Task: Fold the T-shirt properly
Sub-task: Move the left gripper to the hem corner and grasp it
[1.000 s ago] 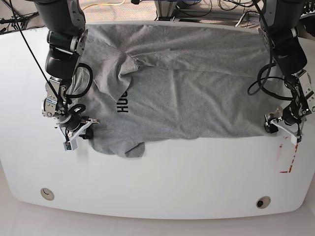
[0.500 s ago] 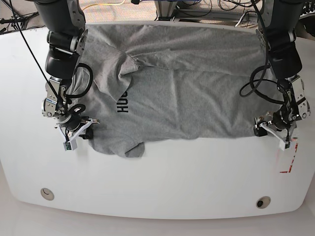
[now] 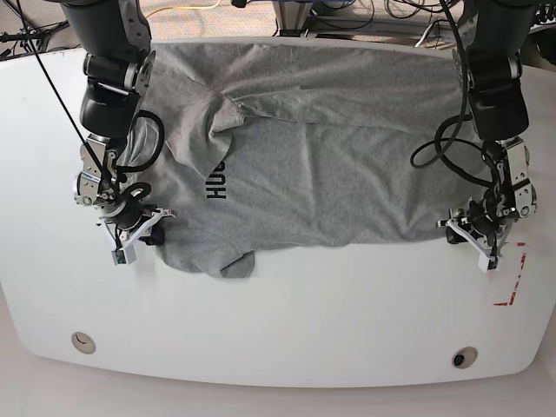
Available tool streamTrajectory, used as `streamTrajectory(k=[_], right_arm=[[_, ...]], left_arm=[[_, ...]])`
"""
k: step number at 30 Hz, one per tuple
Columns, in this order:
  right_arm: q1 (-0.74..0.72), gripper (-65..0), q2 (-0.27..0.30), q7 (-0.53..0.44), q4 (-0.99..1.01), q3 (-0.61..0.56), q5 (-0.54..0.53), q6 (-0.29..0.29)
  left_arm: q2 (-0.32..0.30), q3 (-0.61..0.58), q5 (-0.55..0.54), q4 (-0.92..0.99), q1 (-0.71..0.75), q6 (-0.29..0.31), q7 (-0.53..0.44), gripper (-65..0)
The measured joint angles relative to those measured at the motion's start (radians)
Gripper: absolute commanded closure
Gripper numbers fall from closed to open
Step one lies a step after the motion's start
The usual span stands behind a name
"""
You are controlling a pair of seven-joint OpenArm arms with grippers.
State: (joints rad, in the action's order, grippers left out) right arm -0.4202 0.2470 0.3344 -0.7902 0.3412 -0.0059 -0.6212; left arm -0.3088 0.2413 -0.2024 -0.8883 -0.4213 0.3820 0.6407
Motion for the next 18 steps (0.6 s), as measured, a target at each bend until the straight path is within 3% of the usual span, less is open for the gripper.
streamTrajectory(k=[4,14,18], right_arm=[[0.032,0.0,0.000,0.026,-0.061,0.000,0.003,0.000],[0.069,0.0,-0.016,0.167,-0.218,0.000,0.024,0.000],[0.087,0.0,-0.028,0.209,-0.294,0.000,0.025,0.000]], left_arm=[[-0.006,0.001,0.000,0.000,0.000,0.000,-0.002,-4.3],[-0.010,0.000,-0.001,-0.007,0.016,0.002,-0.005,0.0],[-0.017,0.000,0.003,-0.042,0.041,0.043,0.002,0.0]])
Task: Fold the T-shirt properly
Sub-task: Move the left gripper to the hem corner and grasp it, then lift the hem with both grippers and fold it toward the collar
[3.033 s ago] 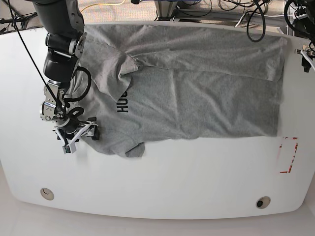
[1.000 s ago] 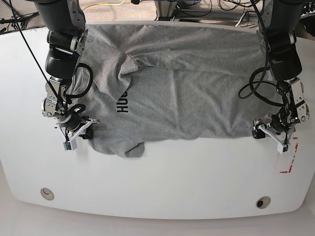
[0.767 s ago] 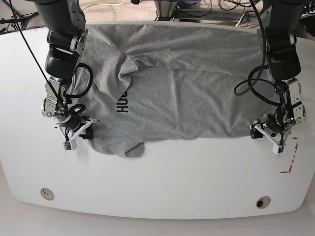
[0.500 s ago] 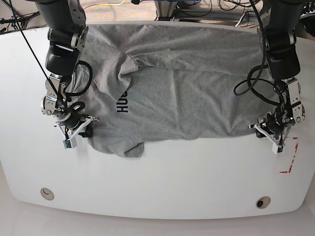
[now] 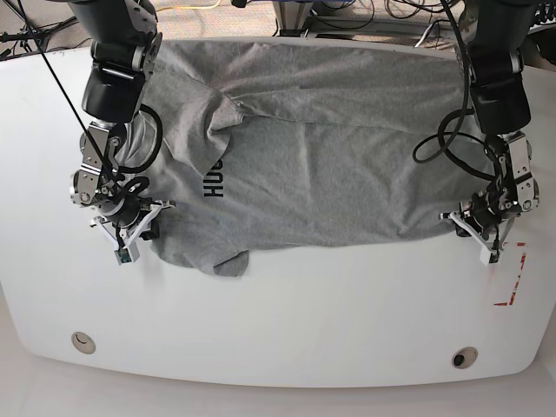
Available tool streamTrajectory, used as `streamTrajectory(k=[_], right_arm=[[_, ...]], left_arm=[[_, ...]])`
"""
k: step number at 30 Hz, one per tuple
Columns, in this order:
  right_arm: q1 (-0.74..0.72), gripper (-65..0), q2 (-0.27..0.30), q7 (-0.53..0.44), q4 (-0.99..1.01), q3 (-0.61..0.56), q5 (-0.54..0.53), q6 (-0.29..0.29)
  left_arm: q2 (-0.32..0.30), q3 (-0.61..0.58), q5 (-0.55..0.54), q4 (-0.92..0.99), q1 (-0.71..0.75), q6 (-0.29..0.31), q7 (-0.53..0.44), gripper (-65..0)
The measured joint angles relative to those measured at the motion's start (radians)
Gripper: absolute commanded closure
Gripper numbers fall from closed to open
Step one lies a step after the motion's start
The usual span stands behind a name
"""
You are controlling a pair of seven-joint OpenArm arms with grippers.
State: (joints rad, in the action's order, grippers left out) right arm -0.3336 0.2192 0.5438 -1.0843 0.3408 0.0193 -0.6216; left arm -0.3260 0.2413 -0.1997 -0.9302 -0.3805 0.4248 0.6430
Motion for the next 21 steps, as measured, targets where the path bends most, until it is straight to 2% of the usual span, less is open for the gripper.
streamTrajectory(k=[12,21], right_arm=[[0.004,0.0,-0.001,0.081,-0.140,0.000,-0.003,-0.003],[0.005,0.0,-0.001,0.203,-0.270,0.000,-0.004,-0.005]], left_arm=[[-0.021,0.006,-0.005,-0.194,0.035,0.023,0.068,0.0],[-0.021,0.007,-0.003,-0.356,0.070,0.024,0.138,0.0]])
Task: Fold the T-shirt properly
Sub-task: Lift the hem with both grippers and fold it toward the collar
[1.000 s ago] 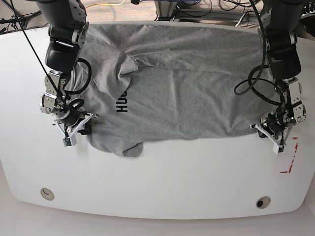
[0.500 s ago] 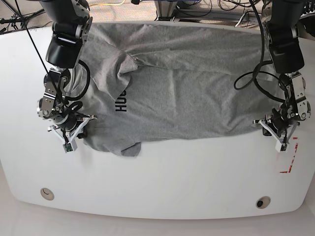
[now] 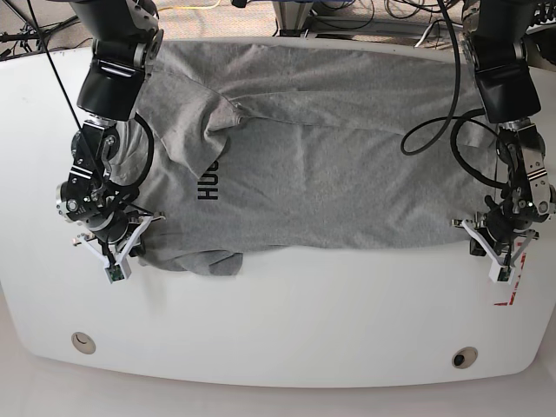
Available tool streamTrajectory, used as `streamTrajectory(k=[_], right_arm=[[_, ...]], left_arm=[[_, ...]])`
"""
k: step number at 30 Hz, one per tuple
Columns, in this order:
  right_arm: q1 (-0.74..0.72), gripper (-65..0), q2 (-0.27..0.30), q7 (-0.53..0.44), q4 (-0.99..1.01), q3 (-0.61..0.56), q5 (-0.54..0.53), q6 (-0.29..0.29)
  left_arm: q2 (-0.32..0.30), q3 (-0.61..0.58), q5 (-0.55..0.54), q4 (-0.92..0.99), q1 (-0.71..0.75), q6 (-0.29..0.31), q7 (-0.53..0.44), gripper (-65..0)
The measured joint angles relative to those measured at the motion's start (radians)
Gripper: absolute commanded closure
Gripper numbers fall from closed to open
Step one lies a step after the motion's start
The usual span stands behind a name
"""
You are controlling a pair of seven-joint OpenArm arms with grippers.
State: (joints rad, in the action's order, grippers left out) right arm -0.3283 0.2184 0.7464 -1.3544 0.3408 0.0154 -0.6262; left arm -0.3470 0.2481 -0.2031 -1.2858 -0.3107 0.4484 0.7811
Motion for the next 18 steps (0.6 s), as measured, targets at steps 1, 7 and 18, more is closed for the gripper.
streamTrajectory(k=[1,7,18], right_arm=[[0.000,0.0,0.000,0.017,-0.019,0.000,-0.004,-0.002],[0.028,0.0,0.001,0.095,-0.135,0.000,-0.005,-0.003],[0.156,0.0,0.001,0.181,-0.346,0.000,-0.013,-0.003]], left_arm=[[0.000,0.003,-0.002,-0.022,0.009,0.002,0.005,0.0],[0.000,0.019,-0.006,-0.129,0.067,0.005,0.005,0.0],[0.000,0.080,0.000,-0.221,0.172,0.132,0.012,0.0]])
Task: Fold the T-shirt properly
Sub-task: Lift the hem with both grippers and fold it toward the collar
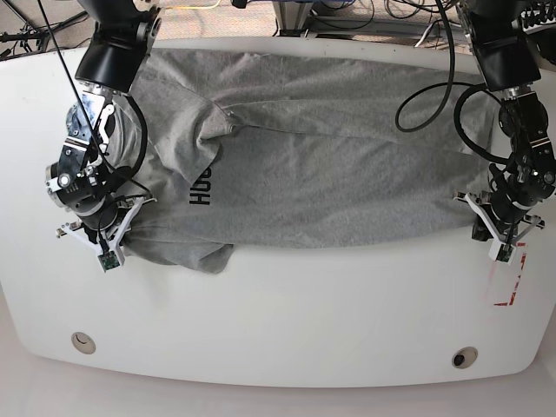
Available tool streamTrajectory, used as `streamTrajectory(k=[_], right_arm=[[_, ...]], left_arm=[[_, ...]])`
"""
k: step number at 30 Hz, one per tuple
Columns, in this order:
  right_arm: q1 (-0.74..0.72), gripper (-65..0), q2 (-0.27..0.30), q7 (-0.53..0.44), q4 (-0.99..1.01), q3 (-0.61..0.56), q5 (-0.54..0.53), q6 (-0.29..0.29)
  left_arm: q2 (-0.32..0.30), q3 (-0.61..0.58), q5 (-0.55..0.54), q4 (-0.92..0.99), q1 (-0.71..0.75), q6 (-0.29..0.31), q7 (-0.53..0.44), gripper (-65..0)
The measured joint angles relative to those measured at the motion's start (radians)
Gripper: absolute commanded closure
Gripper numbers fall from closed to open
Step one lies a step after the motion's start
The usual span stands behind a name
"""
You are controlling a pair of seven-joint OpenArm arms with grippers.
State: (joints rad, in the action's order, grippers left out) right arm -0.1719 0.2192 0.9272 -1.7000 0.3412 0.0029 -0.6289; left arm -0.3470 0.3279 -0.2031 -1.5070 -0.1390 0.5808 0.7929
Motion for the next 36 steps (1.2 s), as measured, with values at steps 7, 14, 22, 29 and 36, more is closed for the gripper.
streamTrajectory(k=[7,14,22,29,36], right_arm=[[0.102,0.0,-0.027,0.044,-0.098,0.006,0.001,0.000],[0.183,0.0,-0.041,0.043,-0.156,0.043,-0.006,0.000],[0.266,0.0,-0.074,0.071,-0.210,0.092,-0.002,0.000],[0.315,0.0,-0.075,0.104,-0.250,0.097,-0.003,0.000],[0.372,0.0,-0.095,0.106,-0.251,0.097,0.000,0.000]], left_arm=[[0.001,0.041,0.000,-0.053,0.082,0.053,-0.001,0.0],[-0.008,0.077,0.000,-0.066,0.148,0.076,0.000,0.0],[-0.019,0.089,-0.001,-0.105,0.206,0.095,-0.003,0.0],[-0.023,0.122,0.000,-0.163,0.274,0.111,0.001,0.0],[-0.025,0.130,-0.003,-0.172,0.319,0.120,0.057,0.0]])
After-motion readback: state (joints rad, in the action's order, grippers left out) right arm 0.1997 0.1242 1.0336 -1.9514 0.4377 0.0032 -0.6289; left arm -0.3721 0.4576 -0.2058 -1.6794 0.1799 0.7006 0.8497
